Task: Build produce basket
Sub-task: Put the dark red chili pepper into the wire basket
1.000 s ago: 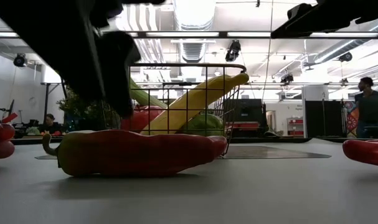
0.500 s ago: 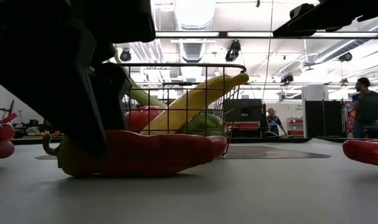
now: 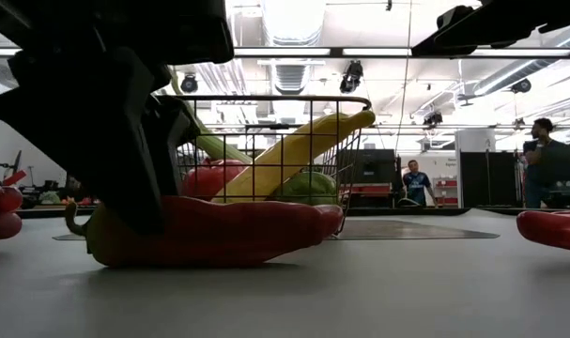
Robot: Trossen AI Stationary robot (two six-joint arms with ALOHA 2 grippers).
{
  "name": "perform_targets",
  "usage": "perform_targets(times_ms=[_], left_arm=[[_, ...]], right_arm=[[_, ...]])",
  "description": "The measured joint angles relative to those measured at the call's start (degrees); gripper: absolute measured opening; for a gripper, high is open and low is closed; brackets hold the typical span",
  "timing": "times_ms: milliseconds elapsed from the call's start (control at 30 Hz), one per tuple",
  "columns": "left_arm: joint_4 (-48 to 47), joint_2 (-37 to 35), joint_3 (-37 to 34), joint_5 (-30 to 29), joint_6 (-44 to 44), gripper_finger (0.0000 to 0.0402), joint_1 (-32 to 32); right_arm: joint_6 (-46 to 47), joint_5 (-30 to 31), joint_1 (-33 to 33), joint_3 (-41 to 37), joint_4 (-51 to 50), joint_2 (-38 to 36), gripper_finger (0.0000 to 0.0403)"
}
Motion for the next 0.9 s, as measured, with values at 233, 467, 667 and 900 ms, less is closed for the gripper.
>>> perform_targets(times_ms=[233, 467, 667, 900], left_arm=[[-0.2, -0.5, 2.8, 11.2, 8.7, 0.0067, 0.0], [-5.7, -5.9, 9.0, 14.5, 13.1, 0.0067, 0.9], [-10.5, -12.0, 14.8, 2.7, 17.4, 0.0078, 3.3], [-17.8, -18.4, 16.0, -12.1, 27.9, 0.0081, 8.7]], right_arm=[[0.0, 0.0, 0.0, 0.0, -0.2, 0.0, 0.0237], [-0.1, 0.0, 0.0, 0.0, -0.5, 0.0, 0.0237], [-0.2, 0.0, 0.0, -0.1, -0.6, 0.0, 0.0237], [-0.9, 0.0, 0.0, -0.5, -0.5, 0.0, 0.0237]])
